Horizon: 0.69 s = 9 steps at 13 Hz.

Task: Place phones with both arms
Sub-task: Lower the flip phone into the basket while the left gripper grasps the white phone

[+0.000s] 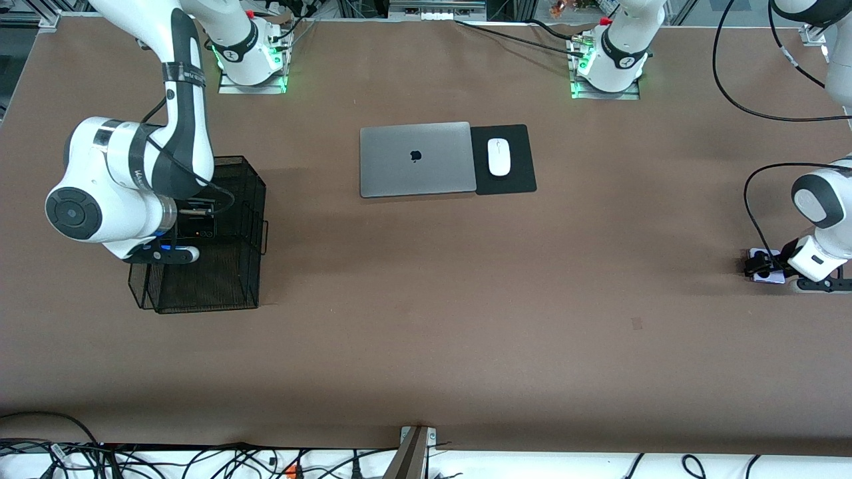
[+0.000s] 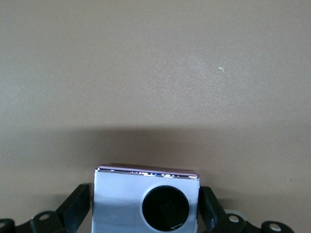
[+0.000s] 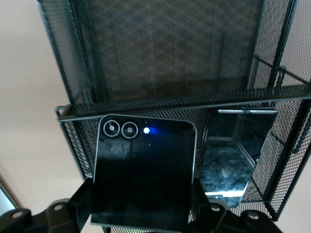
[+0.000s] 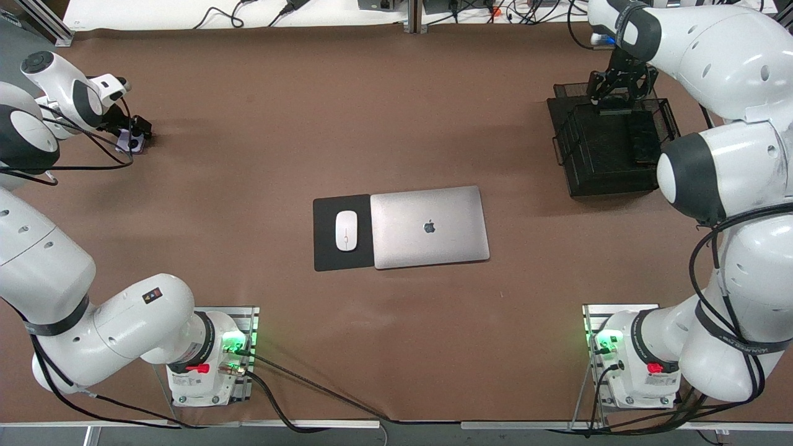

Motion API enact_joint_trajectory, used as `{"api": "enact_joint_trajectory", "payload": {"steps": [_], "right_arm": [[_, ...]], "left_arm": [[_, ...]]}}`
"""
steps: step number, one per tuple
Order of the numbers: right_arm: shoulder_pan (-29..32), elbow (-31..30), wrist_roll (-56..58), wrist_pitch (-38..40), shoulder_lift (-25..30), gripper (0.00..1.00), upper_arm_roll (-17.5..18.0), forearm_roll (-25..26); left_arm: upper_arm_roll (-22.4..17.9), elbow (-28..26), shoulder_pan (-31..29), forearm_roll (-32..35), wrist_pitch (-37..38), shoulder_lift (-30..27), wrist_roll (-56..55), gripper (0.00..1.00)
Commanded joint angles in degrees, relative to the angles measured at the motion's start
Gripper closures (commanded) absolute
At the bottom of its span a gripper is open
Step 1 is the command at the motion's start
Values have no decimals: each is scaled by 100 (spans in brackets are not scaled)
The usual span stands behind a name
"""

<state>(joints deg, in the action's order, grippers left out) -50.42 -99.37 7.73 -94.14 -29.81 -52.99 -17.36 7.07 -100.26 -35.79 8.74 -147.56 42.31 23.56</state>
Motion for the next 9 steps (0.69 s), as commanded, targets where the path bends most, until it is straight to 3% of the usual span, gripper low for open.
{"api": "enact_joint_trajectory", "payload": {"steps": [1,6,9], "right_arm": [[-135,-460,53,-26,327,90,-80,49],[-144,-575,35,27,318,90,-71,-4],[-214,-584,-44,10,222,90,-19,-39]], "left_arm": [[22,-20,-7,-101,-141,50,-79,7],[22,-20,2,-101,-141,59,-123,63],[22,-12,28,-101,-106,41,-228,66]]}}
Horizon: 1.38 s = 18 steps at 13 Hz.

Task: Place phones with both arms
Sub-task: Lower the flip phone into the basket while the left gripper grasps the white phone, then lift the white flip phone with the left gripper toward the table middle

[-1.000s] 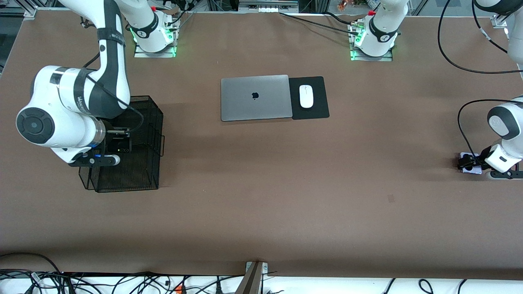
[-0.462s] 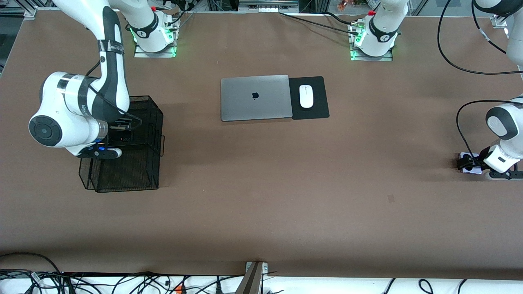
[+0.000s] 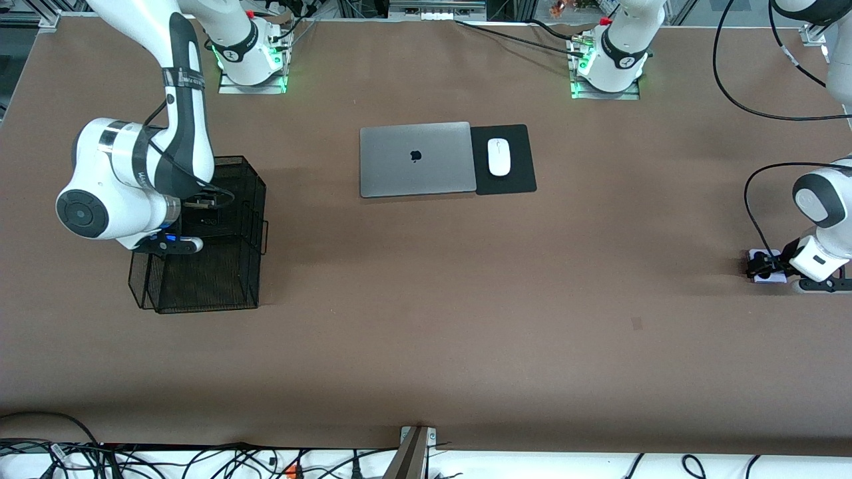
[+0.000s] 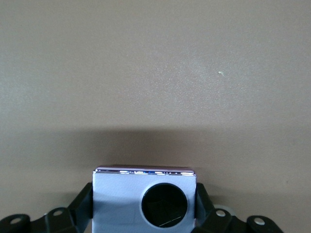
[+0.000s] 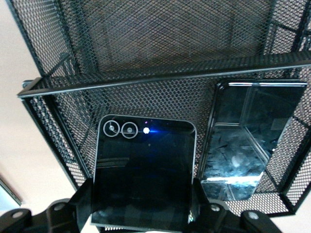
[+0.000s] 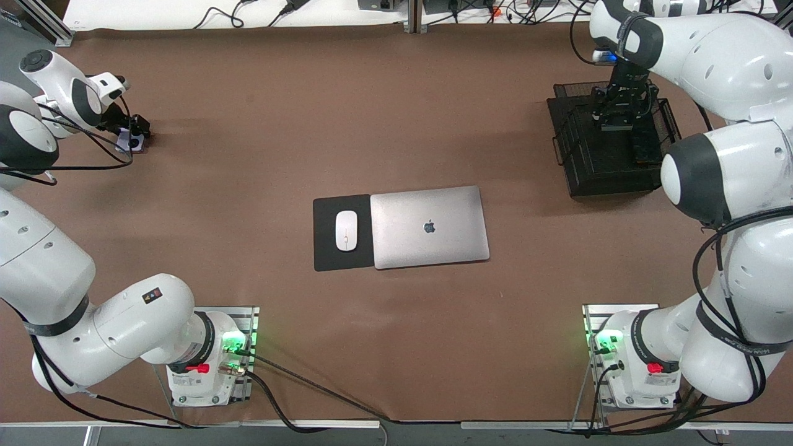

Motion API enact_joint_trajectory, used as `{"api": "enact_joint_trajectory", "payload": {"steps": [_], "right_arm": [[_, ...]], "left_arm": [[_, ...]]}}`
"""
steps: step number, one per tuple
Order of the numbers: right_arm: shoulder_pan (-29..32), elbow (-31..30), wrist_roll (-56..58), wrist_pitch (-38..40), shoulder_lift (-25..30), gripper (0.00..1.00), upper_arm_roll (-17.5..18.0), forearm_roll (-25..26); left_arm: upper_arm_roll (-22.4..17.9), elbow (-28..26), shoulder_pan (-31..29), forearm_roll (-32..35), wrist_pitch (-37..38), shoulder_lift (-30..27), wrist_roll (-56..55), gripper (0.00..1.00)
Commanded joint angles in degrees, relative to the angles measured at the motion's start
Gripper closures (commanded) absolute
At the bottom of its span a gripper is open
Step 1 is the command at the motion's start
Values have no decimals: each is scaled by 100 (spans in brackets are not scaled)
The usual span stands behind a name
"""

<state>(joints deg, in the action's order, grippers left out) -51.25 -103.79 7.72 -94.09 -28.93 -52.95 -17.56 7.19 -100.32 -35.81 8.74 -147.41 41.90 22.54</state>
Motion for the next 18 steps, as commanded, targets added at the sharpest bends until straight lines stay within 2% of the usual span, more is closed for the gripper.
{"api": "enact_joint_trajectory", "payload": {"steps": [1,3,5,9,10,12,14,18], "right_arm": [[-131,-133,-34,-13,89,89,-22,-19],[-105,-133,-42,-22,37,88,-22,-54],[-96,-142,19,13,-34,86,-22,-265],[-61,-133,45,-13,-52,85,-31,-265],[-52,-133,45,-13,-78,76,-31,-274],[-26,-116,28,-13,-96,19,-31,-274],[-26,-72,-7,4,-87,1,-31,-274],[-34,-2,-42,4,-78,1,-40,-283]], "left_arm": [[10,4,57,-100,-104,47,-171,66],[10,48,109,-91,-7,-50,-180,67],[10,118,215,-91,317,-199,-276,67],[10,363,653,-65,1186,-524,-969,67],[10,477,794,-56,1450,-586,-1163,67],[10,785,1119,-13,2047,-683,-1602,67],[2,1049,1514,-12,2531,-753,-2032,67],[-16,1340,2305,206,3121,-762,-3191,67]]}}
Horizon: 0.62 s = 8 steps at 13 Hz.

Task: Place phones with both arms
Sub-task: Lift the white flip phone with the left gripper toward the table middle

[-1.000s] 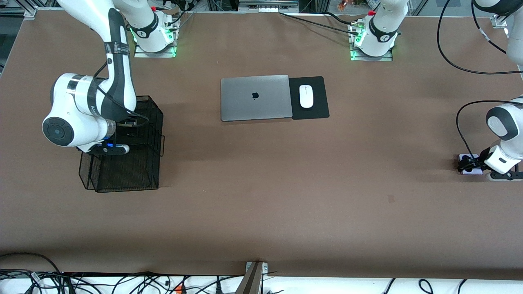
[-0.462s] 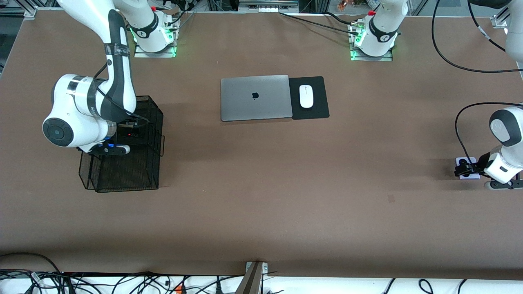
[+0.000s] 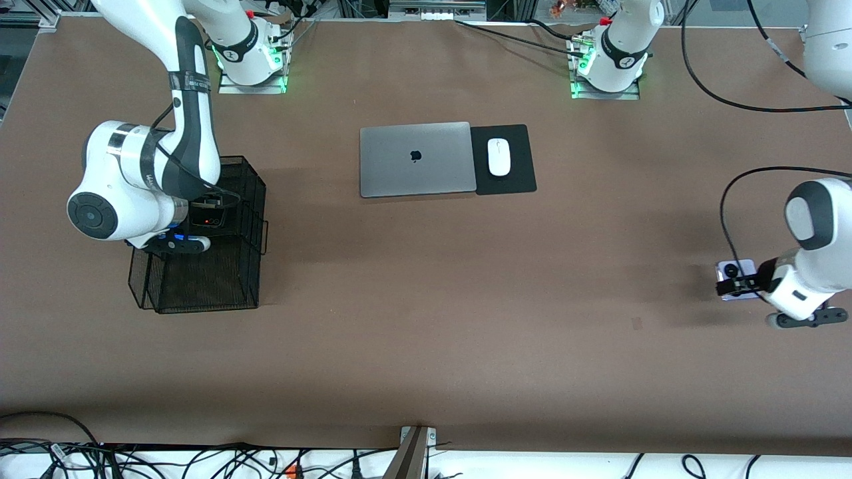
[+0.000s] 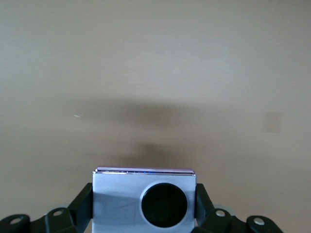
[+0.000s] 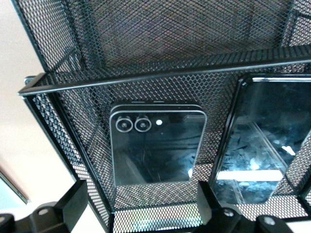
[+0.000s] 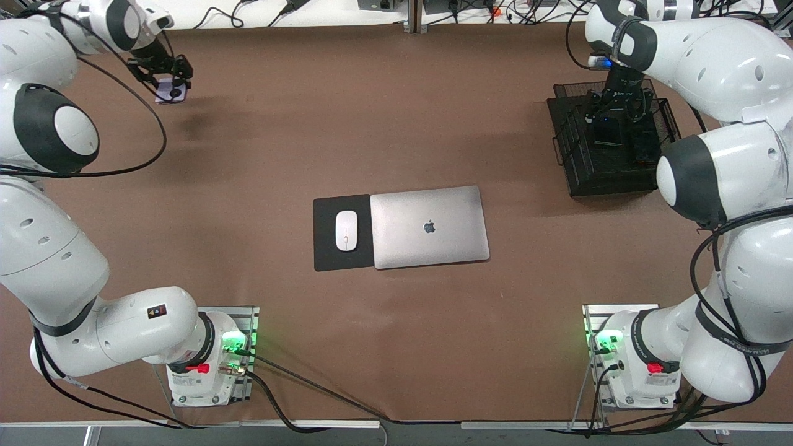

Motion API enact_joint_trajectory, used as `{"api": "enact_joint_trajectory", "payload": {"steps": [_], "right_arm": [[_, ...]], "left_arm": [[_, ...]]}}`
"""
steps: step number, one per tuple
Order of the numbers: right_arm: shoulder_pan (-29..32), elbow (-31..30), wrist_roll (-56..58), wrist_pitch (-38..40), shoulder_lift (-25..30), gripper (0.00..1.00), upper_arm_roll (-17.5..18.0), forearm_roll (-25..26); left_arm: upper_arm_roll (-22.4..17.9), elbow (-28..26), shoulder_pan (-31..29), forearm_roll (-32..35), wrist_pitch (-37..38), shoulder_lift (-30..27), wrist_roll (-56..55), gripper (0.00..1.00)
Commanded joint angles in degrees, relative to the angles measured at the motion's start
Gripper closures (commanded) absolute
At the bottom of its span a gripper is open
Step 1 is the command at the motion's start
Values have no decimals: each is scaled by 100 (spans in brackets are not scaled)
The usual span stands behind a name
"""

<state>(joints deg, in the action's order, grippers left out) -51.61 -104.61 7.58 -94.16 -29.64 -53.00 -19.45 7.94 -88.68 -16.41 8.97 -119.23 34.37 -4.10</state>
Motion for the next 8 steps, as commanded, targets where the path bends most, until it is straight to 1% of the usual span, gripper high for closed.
{"api": "enact_joint_trajectory", "payload": {"steps": [1,4,7,8], "right_arm": [[1,159,-37,20,-7,1,-43,-95],[19,528,-55,29,2,1,-79,-94],[124,1186,-326,12,-33,1,-61,-103],[133,1301,-484,-14,-147,1,-61,-112]], "left_arm": [[-91,184,575,332,356,-9,-904,67],[-56,184,1103,421,444,-9,-1557,67],[-55,184,1762,413,690,-1,-2075,67],[-55,193,1990,360,804,-1,-2190,67]]}}
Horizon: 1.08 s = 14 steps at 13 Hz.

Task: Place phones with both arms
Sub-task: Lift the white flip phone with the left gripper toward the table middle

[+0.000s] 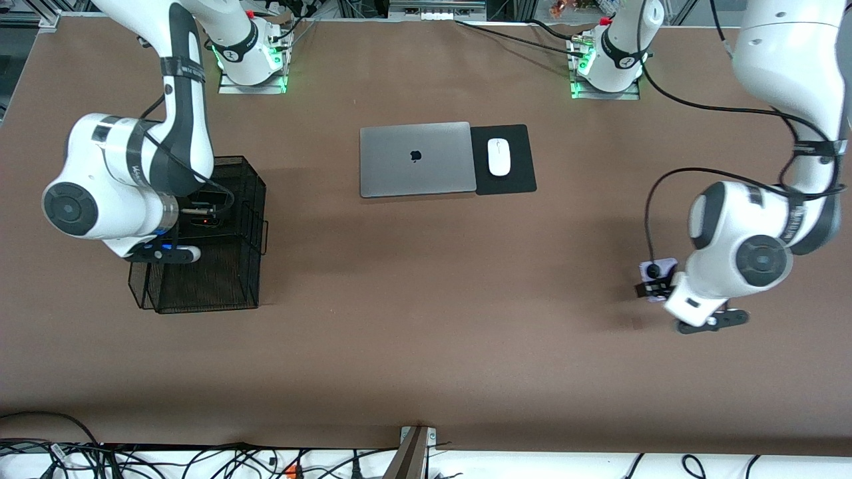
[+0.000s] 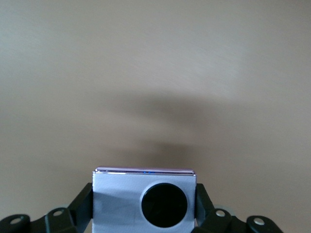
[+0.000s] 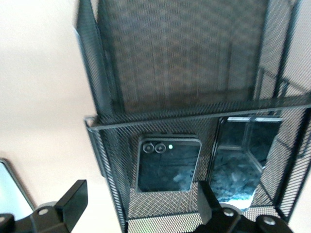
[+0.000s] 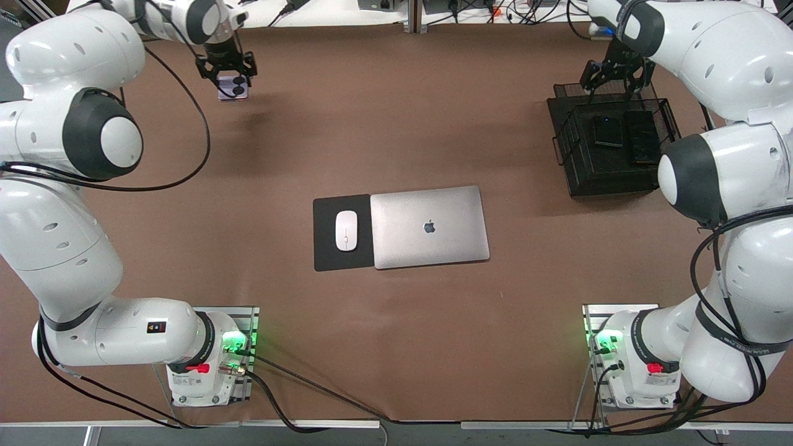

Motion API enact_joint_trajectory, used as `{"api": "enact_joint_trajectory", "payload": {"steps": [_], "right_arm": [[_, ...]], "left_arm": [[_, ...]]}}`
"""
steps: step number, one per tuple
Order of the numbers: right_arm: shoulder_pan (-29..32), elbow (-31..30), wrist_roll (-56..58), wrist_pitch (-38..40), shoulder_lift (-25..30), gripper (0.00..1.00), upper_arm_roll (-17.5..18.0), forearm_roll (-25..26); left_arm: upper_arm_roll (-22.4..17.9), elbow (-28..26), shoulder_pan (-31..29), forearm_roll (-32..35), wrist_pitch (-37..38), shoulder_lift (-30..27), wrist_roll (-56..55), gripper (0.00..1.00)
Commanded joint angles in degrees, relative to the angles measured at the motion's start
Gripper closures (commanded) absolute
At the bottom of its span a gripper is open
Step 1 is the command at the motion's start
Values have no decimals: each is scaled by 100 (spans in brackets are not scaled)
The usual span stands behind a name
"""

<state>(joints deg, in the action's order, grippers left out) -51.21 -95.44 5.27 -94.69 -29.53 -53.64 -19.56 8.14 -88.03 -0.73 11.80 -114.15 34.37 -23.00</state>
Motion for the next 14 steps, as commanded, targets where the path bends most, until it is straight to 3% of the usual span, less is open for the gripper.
{"api": "enact_joint_trajectory", "payload": {"steps": [1,3,5,9,13,14], "right_arm": [[137,412,-264,-5,-271,1,11,-144],[356,421,-220,3,-386,1,11,-582],[419,456,-220,3,-404,1,38,-628],[410,509,-237,73,-413,1,38,-628],[524,1333,-272,933,-352,1,-15,-663],[550,1509,-290,1126,-352,1,-33,-864]], "left_arm": [[-76,171,642,60,419,0,-389,67],[-76,242,1169,42,560,35,-792,67],[-76,321,1653,-299,561,148,-1004,67],[-85,1145,2357,-512,534,885,-1583,67],[-76,1954,2762,-529,386,1501,-1953,67],[-76,2226,2850,-590,246,1720,-2137,67]]}}
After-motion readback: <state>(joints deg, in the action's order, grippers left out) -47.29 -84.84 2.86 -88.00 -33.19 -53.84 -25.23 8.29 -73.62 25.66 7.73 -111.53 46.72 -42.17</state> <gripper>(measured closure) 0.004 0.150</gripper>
